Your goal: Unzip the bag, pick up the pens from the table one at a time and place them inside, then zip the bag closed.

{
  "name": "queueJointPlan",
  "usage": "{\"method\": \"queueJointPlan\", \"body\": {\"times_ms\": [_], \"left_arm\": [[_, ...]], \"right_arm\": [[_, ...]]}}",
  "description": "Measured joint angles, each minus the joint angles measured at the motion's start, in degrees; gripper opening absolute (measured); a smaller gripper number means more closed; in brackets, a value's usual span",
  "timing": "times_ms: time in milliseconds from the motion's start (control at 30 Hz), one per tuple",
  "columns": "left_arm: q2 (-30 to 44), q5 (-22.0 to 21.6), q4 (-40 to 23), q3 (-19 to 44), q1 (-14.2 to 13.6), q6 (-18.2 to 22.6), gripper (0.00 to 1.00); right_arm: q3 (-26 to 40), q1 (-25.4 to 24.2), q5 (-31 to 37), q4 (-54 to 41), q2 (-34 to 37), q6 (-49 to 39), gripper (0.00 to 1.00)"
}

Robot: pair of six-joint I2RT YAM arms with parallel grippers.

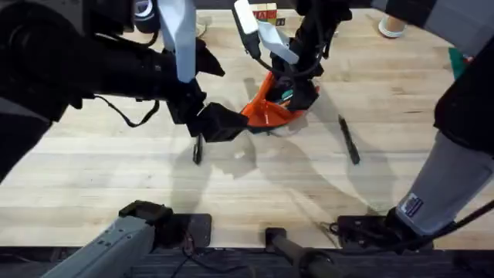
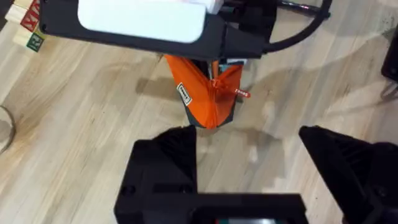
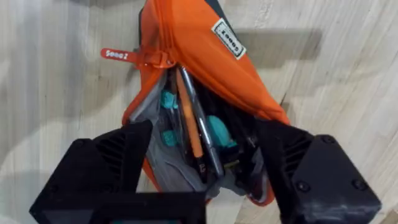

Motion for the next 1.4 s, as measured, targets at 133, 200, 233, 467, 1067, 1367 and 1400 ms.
{"method": "queueJointPlan", "body": {"times_ms": [133, 200, 233, 467, 1067, 1367, 1400], "left_arm": [[0.0, 0.0, 0.0, 0.0, 0.0, 0.0, 0.993], [0.0, 0.0, 0.0, 0.0, 0.0, 0.0, 0.995], [0.0, 0.0, 0.0, 0.0, 0.0, 0.0, 0.994], [0.0, 0.0, 0.0, 0.0, 0.0, 0.0, 0.995], [0.0, 0.0, 0.0, 0.0, 0.0, 0.0, 0.993], [0.0, 0.0, 0.0, 0.0, 0.0, 0.0, 0.994], [0.0, 0.0, 0.0, 0.0, 0.0, 0.0, 0.994]], "right_arm": [[0.0, 0.0, 0.0, 0.0, 0.0, 0.3, 0.996], [0.0, 0.0, 0.0, -0.1, -0.3, 1.2, 0.996], [-0.1, 0.0, 0.0, 0.0, -0.6, 1.7, 0.996], [-0.1, -1.3, -0.1, 0.0, -8.2, 3.6, 0.996], [-1.6, -6.9, -0.2, 2.0, -23.4, 16.0, 0.996], [-7.7, -11.6, -0.3, 6.3, -32.3, 31.6, 0.996], [-8.4, -12.2, -0.3, 6.3, -32.9, 33.3, 0.996]]}}
